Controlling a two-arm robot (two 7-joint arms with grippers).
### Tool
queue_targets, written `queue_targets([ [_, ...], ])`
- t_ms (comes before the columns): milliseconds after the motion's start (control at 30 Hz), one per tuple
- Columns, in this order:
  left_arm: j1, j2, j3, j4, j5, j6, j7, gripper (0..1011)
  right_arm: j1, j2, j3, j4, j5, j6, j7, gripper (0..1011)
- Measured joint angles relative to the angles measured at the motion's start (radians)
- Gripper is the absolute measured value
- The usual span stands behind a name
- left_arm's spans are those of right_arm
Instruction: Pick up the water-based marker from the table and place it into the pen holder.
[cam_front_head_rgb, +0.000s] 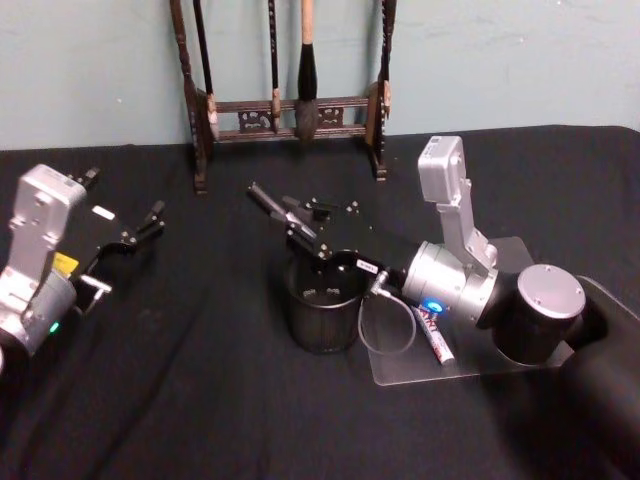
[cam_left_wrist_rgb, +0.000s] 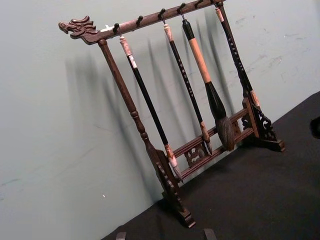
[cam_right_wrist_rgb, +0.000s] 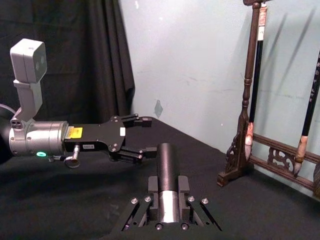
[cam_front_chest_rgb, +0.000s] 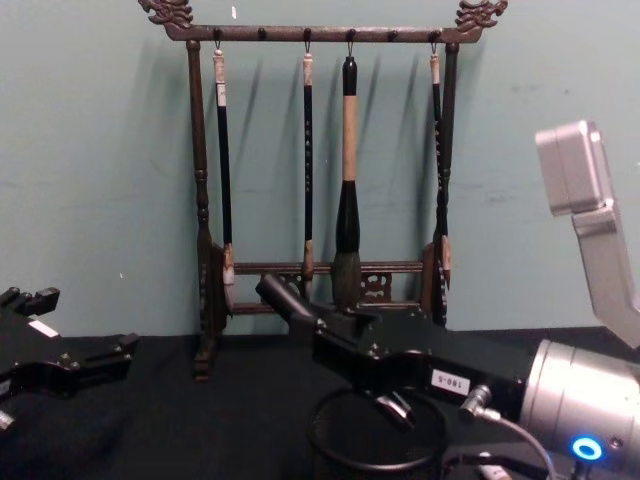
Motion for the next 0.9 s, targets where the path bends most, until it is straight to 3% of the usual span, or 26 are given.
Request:
queue_targets([
  [800, 0.0, 0.0, 0.0, 0.0, 0.0, 0.0, 0.0, 1001, -0.007, 0.006, -0.003, -0.006, -0.015, 0.008, -0.012, 227],
  [900, 0.0, 0.0, 0.0, 0.0, 0.0, 0.0, 0.0, 1001, -0.007, 0.006, -0.003, -0.006, -0.015, 0.008, -0.012, 272],
])
